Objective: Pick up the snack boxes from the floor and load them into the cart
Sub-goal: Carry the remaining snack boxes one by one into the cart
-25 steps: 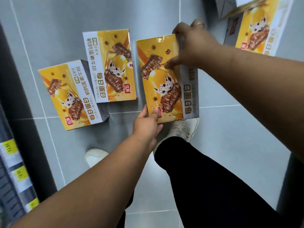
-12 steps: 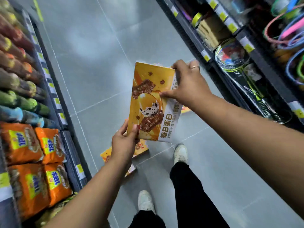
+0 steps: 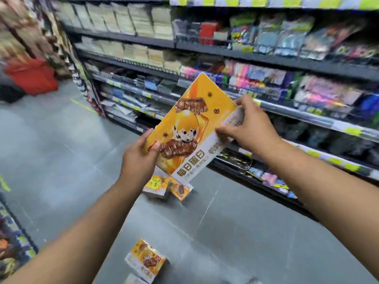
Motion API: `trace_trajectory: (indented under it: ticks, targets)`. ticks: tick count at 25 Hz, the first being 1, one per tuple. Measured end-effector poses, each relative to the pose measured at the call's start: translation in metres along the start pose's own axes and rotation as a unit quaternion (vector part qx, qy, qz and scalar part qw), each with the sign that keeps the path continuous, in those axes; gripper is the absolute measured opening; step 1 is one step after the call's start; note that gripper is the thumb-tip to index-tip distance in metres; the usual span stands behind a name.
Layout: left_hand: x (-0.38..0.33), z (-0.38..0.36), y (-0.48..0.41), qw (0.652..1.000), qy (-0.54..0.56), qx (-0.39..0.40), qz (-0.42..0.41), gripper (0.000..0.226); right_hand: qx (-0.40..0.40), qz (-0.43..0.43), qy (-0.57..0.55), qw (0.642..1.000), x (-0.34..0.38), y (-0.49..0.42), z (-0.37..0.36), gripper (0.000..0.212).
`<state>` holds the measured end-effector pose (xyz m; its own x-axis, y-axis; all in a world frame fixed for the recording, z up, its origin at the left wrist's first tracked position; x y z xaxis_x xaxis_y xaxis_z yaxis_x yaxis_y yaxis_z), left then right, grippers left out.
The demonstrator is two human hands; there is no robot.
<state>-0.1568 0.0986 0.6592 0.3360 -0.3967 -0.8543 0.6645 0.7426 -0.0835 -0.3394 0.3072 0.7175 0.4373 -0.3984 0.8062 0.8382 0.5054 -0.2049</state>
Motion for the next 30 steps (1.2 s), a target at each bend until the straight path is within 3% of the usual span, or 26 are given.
trace_trajectory:
  ticks: [6,12,18,22,30]
  targets:
    - [-0.224,-0.100,0.042,0.968,-0.068,0.098,-0.223,0.055,-0.192,-0.044,-0.042,0.980,-0.040,0.102,0.237,0.054]
    - [-0.417,-0.275,0.173,0.907,-0.051,0.167,-0.382,0.041,-0.352,-0.092,0.006,0.932,-0.106,0.246,0.473,0.054]
    - [-0.550,-0.413,0.306,0.836,-0.027,0.210,-0.506,0.041,-0.461,-0.153,0.065,0.872,-0.159,0.372,0.615,0.056]
    - [-0.608,-0.501,0.387,0.782,0.005,0.274,-0.560,0.042,-0.543,-0.213,0.089,0.807,-0.190,0.450,0.676,0.056]
    - [-0.719,-0.673,0.557,0.624,0.095,0.411,-0.657,0.043,-0.706,-0.313,0.142,0.620,-0.243,0.564,0.758,0.060]
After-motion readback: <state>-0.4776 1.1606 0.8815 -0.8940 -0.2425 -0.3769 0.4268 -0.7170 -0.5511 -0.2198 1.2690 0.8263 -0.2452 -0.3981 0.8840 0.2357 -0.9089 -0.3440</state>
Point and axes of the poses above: each hand's wrist, its own y-axis away from the middle knuckle, its own z-axis out of the back of the hand, x = y × z, the point moved 5 cm from there along -y, towards the middle knuckle, and after that the axes turned 7 degrees about -y, right-handed, at the moved point
